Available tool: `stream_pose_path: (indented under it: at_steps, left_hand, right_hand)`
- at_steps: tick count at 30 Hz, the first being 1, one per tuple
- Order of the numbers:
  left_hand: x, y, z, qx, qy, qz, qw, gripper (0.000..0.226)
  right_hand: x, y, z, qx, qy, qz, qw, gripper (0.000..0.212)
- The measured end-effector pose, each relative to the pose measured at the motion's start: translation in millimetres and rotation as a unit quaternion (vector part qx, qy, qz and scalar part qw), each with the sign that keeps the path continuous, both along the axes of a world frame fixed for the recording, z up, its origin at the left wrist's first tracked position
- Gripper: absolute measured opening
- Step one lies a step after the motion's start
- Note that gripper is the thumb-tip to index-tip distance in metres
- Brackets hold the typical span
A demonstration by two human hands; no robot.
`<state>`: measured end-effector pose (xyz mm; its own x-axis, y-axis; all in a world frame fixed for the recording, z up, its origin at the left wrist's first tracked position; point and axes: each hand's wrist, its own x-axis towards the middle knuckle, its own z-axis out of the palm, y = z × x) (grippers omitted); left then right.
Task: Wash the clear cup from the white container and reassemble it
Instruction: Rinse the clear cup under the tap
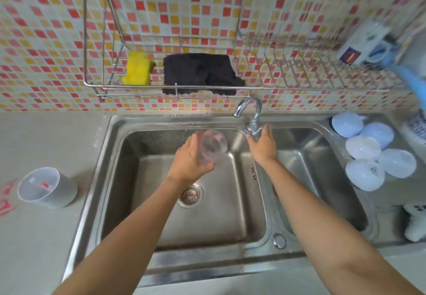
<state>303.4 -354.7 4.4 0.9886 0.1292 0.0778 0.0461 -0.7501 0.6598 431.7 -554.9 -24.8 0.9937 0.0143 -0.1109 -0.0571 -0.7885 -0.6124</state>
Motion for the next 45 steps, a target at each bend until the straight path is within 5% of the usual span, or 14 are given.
stream_pose_path:
  at_steps: [4, 13, 25, 45]
  left_hand:
    - [25, -5, -3, -0.004, 0.004, 0.009, 1.0, 0.075]
    - [59, -9, -5, -0.033, 0.03, 0.043, 0.998, 0.078]
    - [68, -36, -11, -0.09, 0.004, 0.074, 0.993, 0.077]
    - [64, -45, -14, -0.115, 0.023, 0.066, 0.991, 0.078]
  right_hand:
    - [25, 5, -5, 0.004, -0.025, 0.027, 0.999, 0.048]
    - [33, 14, -25, -0.093, -0.067, 0.196, 0.974, 0.041]
    - [51, -4, -27, -0.079, -0.059, 0.193, 0.976, 0.02]
    - [52, -2, -31, -0.052, -0.047, 0.152, 0.986, 0.022]
